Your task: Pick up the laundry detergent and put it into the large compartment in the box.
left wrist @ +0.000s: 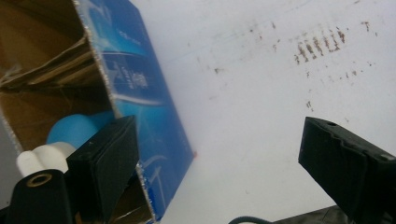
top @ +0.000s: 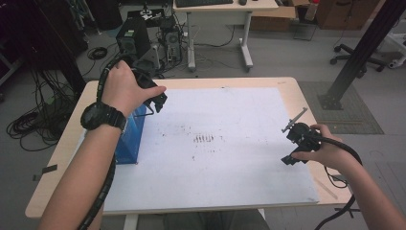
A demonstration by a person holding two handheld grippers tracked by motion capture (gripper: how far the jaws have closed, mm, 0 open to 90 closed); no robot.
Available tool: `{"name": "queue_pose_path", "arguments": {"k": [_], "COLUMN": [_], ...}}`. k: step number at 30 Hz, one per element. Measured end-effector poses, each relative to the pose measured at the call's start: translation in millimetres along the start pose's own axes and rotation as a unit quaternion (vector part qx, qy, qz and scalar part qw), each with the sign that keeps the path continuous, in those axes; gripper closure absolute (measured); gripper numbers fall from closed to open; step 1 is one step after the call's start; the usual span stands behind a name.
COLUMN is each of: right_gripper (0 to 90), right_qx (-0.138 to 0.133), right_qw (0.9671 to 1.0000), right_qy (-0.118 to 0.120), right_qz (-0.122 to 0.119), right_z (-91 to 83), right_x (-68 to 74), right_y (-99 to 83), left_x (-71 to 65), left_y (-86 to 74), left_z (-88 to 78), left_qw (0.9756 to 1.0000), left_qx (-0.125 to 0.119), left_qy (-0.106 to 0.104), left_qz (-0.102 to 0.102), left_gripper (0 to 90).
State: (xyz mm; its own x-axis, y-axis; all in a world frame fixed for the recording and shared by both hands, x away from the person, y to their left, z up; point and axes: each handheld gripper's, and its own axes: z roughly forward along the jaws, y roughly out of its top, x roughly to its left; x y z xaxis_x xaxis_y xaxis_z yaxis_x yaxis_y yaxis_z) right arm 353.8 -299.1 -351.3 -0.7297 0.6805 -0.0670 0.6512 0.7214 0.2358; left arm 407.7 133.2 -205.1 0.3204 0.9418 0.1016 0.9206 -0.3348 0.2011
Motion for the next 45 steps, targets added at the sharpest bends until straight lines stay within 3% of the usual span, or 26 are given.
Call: {"name": "queue_pose_path", "arguments": {"k": [7,14,18,25,33,45], "right_gripper": [11.2,11.2,11.1,11.1,11.0,11.0], "right_qx": [0.001,0.000,0.000,0.004,0.006,0.008], "right_qw": [1.0000,1.0000,1.0000,1.0000,1.0000,0.9999], "right_qy": [0.000,0.001,0.001,0.003,0.004,0.004], "right_qz": [0.000,-0.005,-0.007,-0.001,-0.002,-0.005], "right_z": [-0.3,0.3,1.3,4.8,7.0,7.2], "right_x": [-0.1,1.6,0.7,-3.0,-4.1,-2.4], "right_y": [-1.1,2.0,3.5,0.4,1.4,4.3], "left_x": [-9.9,-25.6,-40.8,-55.7,-62.2,-62.5], "left_y": [-2.0,-5.4,-5.7,-5.8,-7.1,-9.0], "left_z": [11.3,29.1,43.7,60.5,77.4,78.7], "left_qw": [0.9996,0.9976,0.9947,0.9903,0.9886,0.9880], "left_qx": [-0.005,-0.008,0.002,0.012,0.028,0.029], "left_qy": [-0.008,-0.013,-0.013,-0.018,-0.018,-0.022], "left_qz": [0.027,0.067,0.102,0.137,0.147,0.150], "left_gripper": [12.9,13.1,13.0,12.9,13.0,13.0]}}
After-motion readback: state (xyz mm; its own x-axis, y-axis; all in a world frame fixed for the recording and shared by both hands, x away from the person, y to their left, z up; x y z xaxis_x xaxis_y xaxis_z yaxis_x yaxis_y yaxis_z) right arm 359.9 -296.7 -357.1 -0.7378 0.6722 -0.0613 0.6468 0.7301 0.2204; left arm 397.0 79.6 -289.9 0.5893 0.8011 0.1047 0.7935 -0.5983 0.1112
